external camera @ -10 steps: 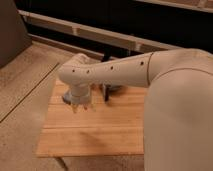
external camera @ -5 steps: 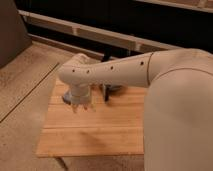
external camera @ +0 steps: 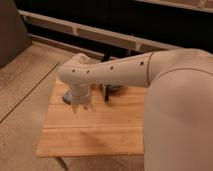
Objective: Knock the eraser over
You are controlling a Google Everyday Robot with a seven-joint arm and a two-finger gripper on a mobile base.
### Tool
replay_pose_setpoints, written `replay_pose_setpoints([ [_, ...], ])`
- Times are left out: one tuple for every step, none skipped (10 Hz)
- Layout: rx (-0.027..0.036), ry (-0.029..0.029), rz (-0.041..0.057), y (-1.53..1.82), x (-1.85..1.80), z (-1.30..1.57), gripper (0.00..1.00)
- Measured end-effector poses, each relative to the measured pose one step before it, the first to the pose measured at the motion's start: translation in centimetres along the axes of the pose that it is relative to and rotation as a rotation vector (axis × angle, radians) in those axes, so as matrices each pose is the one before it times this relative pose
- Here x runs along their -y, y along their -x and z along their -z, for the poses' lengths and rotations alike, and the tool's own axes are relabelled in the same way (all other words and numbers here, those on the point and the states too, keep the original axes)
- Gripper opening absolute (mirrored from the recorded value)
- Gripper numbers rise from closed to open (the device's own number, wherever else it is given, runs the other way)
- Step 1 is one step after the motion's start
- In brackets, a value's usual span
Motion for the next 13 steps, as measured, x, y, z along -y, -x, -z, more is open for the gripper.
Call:
replay_pose_setpoints([
  [-0.00013,-0.00005,0.0,0.0,0.001,-0.007,0.65],
  [0.00014,0.00007,-0.00003,0.002,-0.002,0.007,0.65],
  [-0.00004,-0.00002,-0.00002,-0.001,0.002,-0.002,0.65],
  [0.00098,-0.00127,0.00138,0.03,-0.024,0.013,0.65],
  [0.00195,-0.00039,0.00095,0.093,-0.06,0.044,0.65],
  [0.02625,-0.00853,0.01231,0.898,-0.034,0.226,0.65],
  [0.0433,0.0083,0.02958,1.367,-0.762,0.455,0.65],
  [0.03304,-0.0084,0.03071,1.027,-0.425,0.337,0.65],
  [0.02694,-0.00671,0.0432,0.883,-0.507,0.241,0.65],
  [0.01252,0.00027,0.03071,0.572,-0.196,-0.046,0.65],
  [0.00223,-0.00004,0.03568,0.547,0.229,-0.267,0.65],
  [-0.00496,0.00483,0.01284,0.266,0.304,-0.334,0.65],
  [-0.00871,0.0041,0.00138,0.322,0.938,-0.387,0.65],
])
